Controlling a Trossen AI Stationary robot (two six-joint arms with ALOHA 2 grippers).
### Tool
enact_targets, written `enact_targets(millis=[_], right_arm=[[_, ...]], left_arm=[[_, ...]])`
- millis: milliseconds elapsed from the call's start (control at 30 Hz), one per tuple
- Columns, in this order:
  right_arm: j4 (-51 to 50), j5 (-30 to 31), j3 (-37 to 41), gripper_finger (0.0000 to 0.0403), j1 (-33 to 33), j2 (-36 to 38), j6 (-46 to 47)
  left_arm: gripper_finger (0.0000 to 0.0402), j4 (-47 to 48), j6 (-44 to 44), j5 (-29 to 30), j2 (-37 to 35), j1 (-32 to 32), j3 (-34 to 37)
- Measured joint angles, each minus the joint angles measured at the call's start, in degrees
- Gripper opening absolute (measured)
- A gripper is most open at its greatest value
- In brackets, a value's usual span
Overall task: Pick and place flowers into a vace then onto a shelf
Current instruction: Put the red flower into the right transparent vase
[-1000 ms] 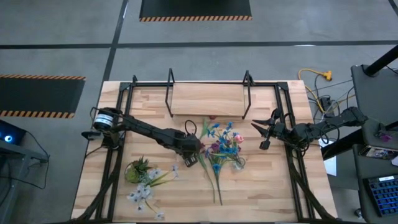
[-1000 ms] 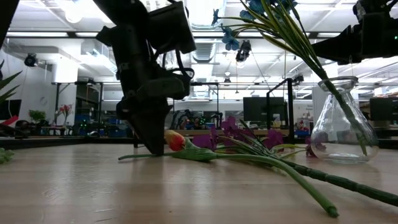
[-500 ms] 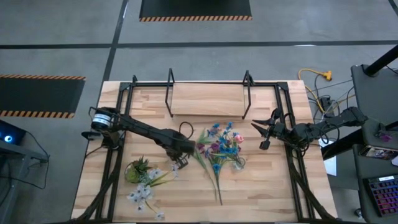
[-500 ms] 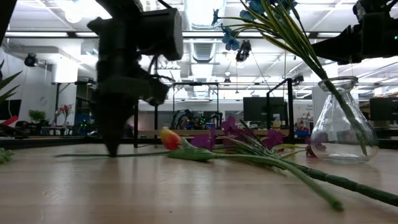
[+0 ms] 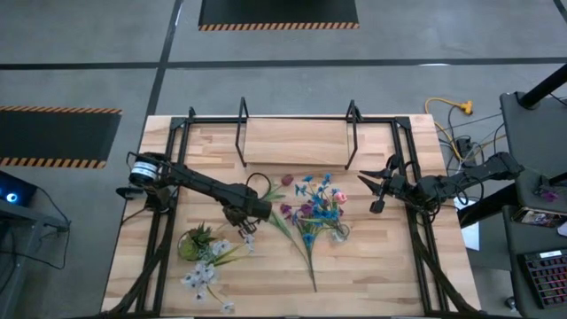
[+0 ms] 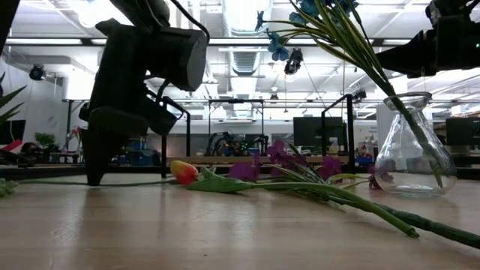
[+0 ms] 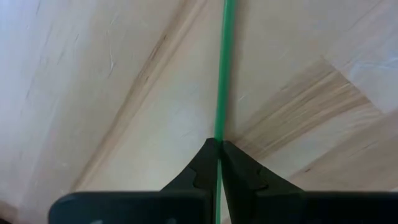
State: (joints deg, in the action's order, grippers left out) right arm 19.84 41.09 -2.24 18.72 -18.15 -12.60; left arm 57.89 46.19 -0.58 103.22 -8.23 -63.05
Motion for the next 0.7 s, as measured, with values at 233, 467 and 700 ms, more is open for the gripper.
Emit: enact_targets(millis=[233,467,700], right_arm=[[0.00,-0.01,0.00,0.0059,0.00,0.00,0.15],[-0.01,-0.01,0.00,0.0059,0.00,0.00,-0.02],[-0.01,-0.01,0.00,0.0059,0.00,0.02,0.04]], left_arm=[[0.0036,-0.40,-1.68,1.05,-0.07,0.00,-0.44],[0.0120,-1.60,-5.74,2.97,-0.09,0.14,-0.44],[0.0156,-7.26,-7.71,6.72,-0.17,1.94,-0.55]])
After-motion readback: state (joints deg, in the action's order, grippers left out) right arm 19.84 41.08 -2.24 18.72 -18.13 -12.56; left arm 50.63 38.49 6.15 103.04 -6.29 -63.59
